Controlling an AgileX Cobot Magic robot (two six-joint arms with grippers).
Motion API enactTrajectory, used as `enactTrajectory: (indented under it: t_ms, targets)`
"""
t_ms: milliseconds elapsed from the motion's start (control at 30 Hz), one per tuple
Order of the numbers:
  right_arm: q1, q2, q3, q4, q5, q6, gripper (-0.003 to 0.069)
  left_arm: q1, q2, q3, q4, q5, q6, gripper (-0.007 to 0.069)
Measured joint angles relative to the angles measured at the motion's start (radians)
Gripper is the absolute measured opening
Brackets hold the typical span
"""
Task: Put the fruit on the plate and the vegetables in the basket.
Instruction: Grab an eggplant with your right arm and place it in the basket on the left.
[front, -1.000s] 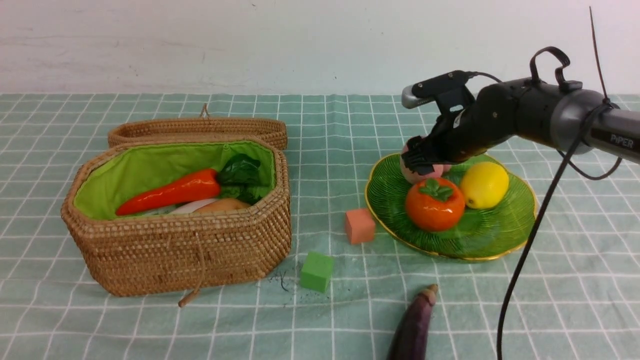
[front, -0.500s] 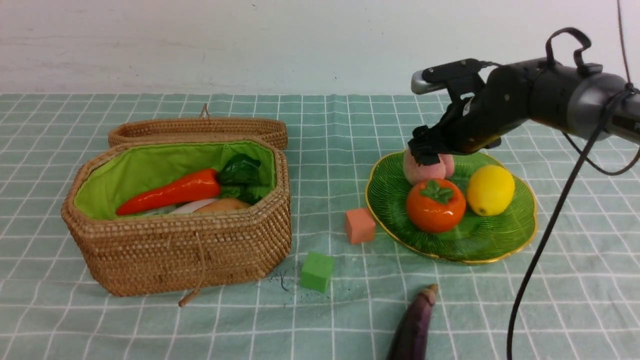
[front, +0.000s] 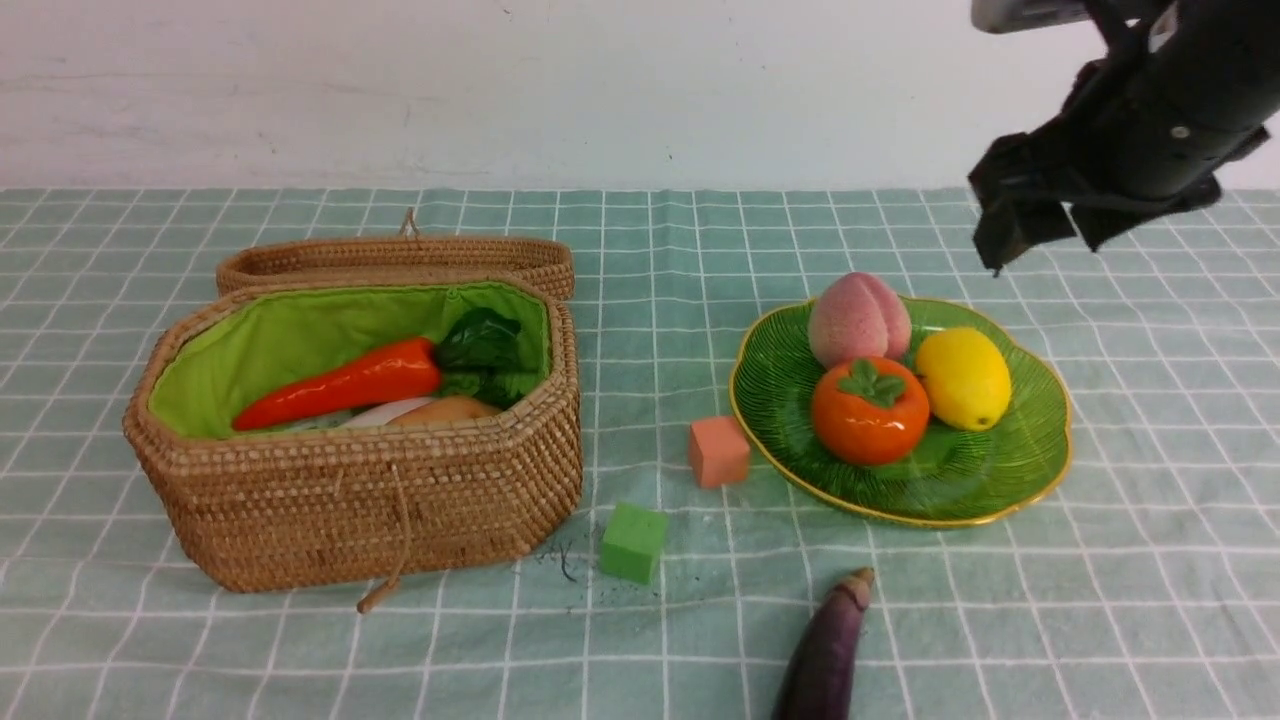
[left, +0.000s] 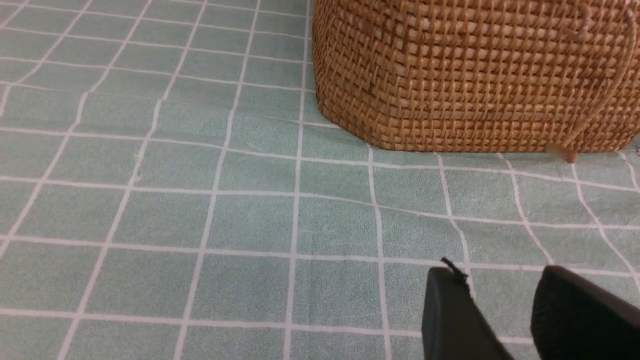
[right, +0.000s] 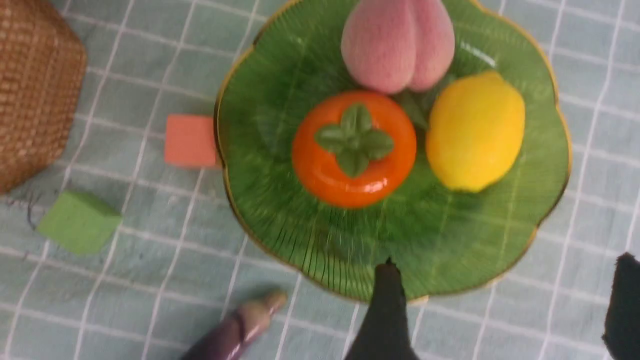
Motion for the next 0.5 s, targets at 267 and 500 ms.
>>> enactTrajectory:
  t_ms: [267, 500]
  targets:
    - [0.205, -0.159, 0.362, 0.011, -0.099, 0.22, 0.0529, 0.0, 0.0, 0.0, 0.0, 0.0, 0.0, 0.0239]
    - [0.415, -0.095, 0.533, -0.16, -0.21, 0.624, 0.0528, 0.0, 0.0, 0.0, 0.0, 0.0, 0.0, 0.0239]
